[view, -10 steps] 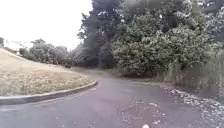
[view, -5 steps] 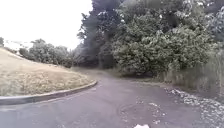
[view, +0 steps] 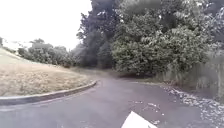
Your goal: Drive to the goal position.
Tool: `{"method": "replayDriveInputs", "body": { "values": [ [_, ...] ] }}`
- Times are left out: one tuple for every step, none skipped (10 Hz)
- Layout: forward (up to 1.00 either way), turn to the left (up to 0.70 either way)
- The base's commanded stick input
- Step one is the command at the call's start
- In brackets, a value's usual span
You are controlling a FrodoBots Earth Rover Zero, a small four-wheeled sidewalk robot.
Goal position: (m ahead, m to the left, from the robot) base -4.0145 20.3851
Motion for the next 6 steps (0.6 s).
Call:
{"method": "replayDriveInputs", "body": {
  "values": [
    [0.42,0.00],
    [0.42,0.00],
    [0.42,0.00],
    [0.42,0.00],
    [0.42,0.00],
    [0.44,0.00]
  ]
}}
